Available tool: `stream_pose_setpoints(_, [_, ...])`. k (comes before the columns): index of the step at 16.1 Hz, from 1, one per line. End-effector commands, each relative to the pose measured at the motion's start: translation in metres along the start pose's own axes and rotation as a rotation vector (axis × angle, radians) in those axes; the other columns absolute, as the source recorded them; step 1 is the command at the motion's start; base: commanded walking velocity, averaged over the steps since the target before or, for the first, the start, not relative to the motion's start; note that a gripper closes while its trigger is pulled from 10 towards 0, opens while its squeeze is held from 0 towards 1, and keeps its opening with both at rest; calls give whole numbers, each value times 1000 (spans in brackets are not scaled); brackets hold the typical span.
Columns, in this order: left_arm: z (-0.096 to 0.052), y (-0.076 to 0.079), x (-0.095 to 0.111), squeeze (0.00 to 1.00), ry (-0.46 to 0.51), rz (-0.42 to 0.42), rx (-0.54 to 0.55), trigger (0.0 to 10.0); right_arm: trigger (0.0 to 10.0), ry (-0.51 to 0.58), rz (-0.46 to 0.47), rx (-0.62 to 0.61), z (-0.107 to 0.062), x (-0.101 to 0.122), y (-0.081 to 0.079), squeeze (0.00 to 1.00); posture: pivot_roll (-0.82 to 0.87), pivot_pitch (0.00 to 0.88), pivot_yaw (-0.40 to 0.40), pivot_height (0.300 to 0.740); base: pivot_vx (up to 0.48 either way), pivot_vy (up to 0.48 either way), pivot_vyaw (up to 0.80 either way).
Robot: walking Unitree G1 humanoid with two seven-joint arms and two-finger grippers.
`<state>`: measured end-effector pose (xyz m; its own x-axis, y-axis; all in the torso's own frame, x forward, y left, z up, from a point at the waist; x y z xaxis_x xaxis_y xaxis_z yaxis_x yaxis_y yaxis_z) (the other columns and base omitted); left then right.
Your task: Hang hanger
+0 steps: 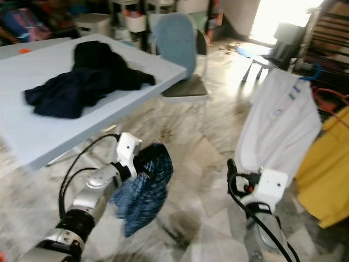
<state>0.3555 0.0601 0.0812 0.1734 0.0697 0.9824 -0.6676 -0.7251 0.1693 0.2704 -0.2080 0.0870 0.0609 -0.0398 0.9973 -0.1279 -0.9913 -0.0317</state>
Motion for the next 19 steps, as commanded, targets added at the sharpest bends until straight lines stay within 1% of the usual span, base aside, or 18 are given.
stream_pose_setpoints(1, [-7,-8,-2,0,-10,18,20,10000,10000,23,-29,-19,-2,4,1,0,69,0,-45,740,428,0,-800])
stream_pose_setpoints(3, [-17,-17,-9,0,-30,12,58,10000,10000,32,-100,-43,-7,6,10,0,67,0,-45,740,426,0,-800])
stream_pose_setpoints(4, [-23,-22,-13,0,-41,4,80,10000,10000,30,-105,-56,-9,5,15,0,67,0,-45,740,424,0,-800])
stream_pose_setpoints(5, [-35,-29,-22,0,-59,-4,122,10000,10000,27,-121,-79,-13,5,25,0,63,0,-44,740,428,0,-800])
stream_pose_setpoints(6, [-46,-33,-29,0,-71,6,150,10000,10000,26,-130,-98,-15,6,32,0,64,0,-45,740,428,0,-800])
stream_pose_setpoints(7, [-57,-34,-33,0,-70,45,160,10000,10000,25,-146,-110,-17,6,38,0,68,0,-51,740,435,0,-800])
stream_pose_setpoints(8, [-60,-32,-36,0,-70,46,162,10000,10000,24,-151,-117,-18,6,41,0,73,0,-56,740,450,0,-800])
stream_pose_setpoints(9, [-60,-31,-38,0,-71,28,172,10000,10000,22,-156,-120,-18,6,42,0,74,0,-61,740,446,0,-800])
stream_pose_setpoints(10, [-58,-30,-38,0,-71,29,171,10000,10000,22,-158,-115,-17,6,41,0,74,0,-63,740,450,0,-800])
stream_pose_setpoints(11, [-52,-29,-35,0,-59,25,172,10000,10000,27,-158,-102,-13,8,38,0,71,0,-67,740,454,0,-800])
stream_pose_setpoints(13, [-47,-28,-31,0,-50,25,174,10000,10000,33,-157,-95,-11,10,36,0,67,0,-68,740,454,0,-800])
stream_pose_setpoints(15, [-40,-28,-23,0,-32,26,173,10000,10000,34,-157,-92,-11,10,35,0,58,0,-65,740,459,0,-584])
stream_pose_setpoints(16, [-36,-29,-21,0,-31,20,175,10000,10000,31,-166,-87,-13,9,35,0,55,0,-64,740,428,0,0])
stream_pose_setpoints(19, [-32,-28,-19,0,-24,19,169,10000,10000,28,-167,-88,-13,8,36,0,52,0,-61,740,428,0,0])
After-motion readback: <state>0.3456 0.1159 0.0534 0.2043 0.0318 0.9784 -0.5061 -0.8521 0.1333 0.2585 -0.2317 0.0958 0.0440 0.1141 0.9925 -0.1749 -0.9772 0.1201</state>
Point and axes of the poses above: a point about 5 cm out from each wrist's last joint towards the gripper, its own z axis pointing out of the wrist towards the gripper, its own x axis along the axis of the wrist's last joint, y = z × x, the point moved 4 cm from there along z, pointing out of the wrist towards the gripper, and after that the axes turned 7 degrees about -z, right-handed, at the moved point
